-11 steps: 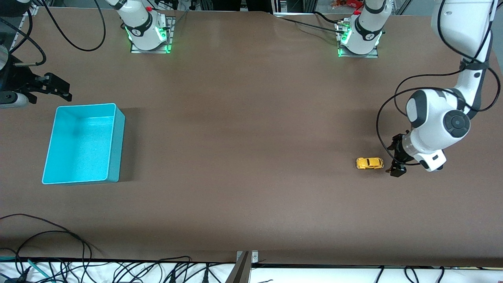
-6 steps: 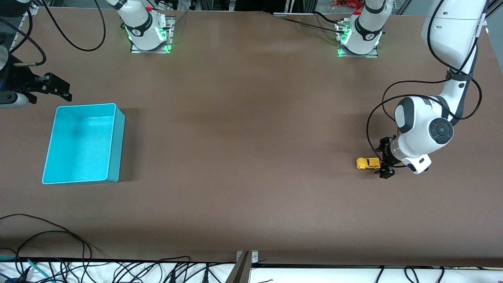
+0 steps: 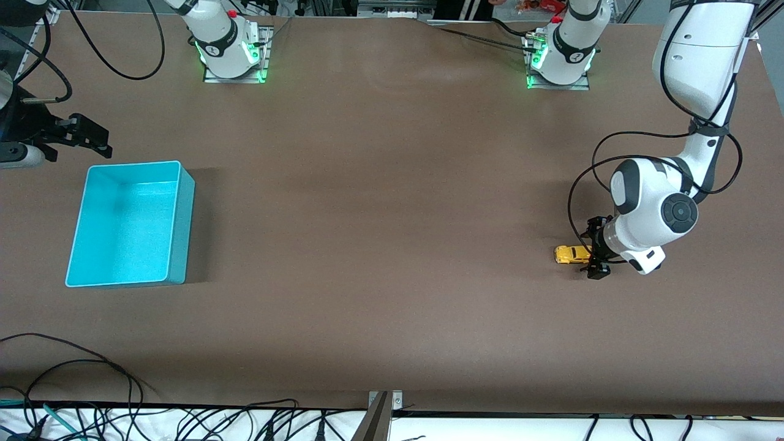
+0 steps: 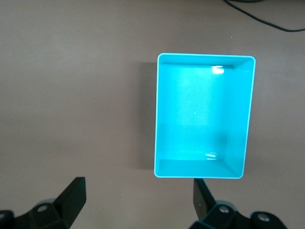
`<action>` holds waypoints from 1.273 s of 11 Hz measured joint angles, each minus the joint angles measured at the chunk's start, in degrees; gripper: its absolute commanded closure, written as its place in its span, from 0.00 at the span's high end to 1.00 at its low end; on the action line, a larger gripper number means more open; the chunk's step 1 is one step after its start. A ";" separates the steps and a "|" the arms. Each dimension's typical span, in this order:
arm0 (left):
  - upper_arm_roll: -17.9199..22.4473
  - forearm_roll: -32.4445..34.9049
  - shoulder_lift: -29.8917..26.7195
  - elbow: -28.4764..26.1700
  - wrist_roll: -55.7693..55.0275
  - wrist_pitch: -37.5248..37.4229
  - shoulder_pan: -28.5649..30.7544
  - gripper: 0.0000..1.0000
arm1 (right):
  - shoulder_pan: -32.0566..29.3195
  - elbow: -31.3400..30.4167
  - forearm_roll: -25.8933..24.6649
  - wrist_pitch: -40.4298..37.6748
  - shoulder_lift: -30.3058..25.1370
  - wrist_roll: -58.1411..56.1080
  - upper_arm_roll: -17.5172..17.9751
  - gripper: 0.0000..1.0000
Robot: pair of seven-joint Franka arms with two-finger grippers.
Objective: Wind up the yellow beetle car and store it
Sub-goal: 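Close the left gripper on the yellow car's body, then drag the held car back and forth along the table to wind it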
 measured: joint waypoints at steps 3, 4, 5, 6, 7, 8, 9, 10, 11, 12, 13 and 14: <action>-0.03 0.00 0.99 0.11 0.00 0.00 -0.05 0.33 | 0.00 0.00 0.00 0.00 0.00 0.00 0.00 1.00; -0.04 0.00 1.00 0.13 0.00 0.00 -0.10 0.04 | 0.00 0.00 0.00 0.00 0.00 0.00 0.00 1.00; -0.06 0.00 1.00 0.18 0.00 0.00 -0.10 0.00 | 0.00 0.00 0.00 0.00 0.00 0.00 0.00 1.00; -0.06 0.00 0.98 0.31 0.00 0.00 -0.10 0.00 | 0.00 0.00 0.00 0.00 0.00 0.00 0.00 1.00; -0.07 0.00 1.02 0.35 0.00 0.00 -0.11 0.00 | 0.00 0.00 0.00 0.00 0.00 0.00 0.00 1.00; -0.10 0.00 1.02 0.38 0.00 0.00 -0.12 0.00 | 0.00 0.00 0.00 0.00 0.00 0.00 0.00 1.00; -0.27 0.00 1.02 0.54 0.00 0.00 -0.33 0.00 | 0.00 0.00 0.00 0.00 0.00 0.00 0.00 1.00; -0.43 -0.01 1.02 0.92 -1.04 -0.01 -1.04 0.00 | 0.00 0.00 0.00 0.00 0.00 0.00 0.00 1.00; -0.67 -0.01 1.01 1.51 -3.51 -0.03 -2.21 0.00 | 0.00 0.00 0.00 0.00 0.00 0.00 0.00 1.00; -0.84 -0.01 1.00 2.10 -5.99 -0.26 -3.73 0.00 | 0.00 0.01 0.00 0.00 0.00 0.00 0.00 1.00; -0.86 -0.01 1.00 2.52 -8.63 -0.37 -5.44 0.00 | 0.00 0.00 0.00 0.00 0.00 0.00 0.00 1.00; -0.89 -0.01 1.01 2.60 -10.77 -0.47 -6.82 0.00 | 0.00 0.00 0.00 0.00 0.00 0.00 0.00 1.00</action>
